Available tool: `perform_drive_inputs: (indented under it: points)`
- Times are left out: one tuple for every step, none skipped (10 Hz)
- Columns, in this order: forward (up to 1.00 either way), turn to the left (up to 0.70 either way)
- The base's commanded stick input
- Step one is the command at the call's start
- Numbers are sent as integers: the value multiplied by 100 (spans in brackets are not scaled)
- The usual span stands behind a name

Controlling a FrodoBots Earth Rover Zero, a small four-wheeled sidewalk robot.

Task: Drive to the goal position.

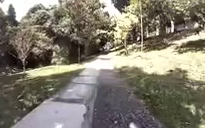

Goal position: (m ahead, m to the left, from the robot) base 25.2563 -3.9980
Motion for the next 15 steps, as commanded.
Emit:
perform_drive_inputs:
  points:
    - [50, 0]
    - [50, 0]
    - [50, 0]
    - [50, 0]
    - [50, 0]
    - [50, 0]
    - [50, 0]
    - [50, 0]
    - [50, 0]
    - [50, 0]
    - [50, 0]
    - [50, 0]
    - [50, 0]
    - [50, 0]
    - [50, 0]
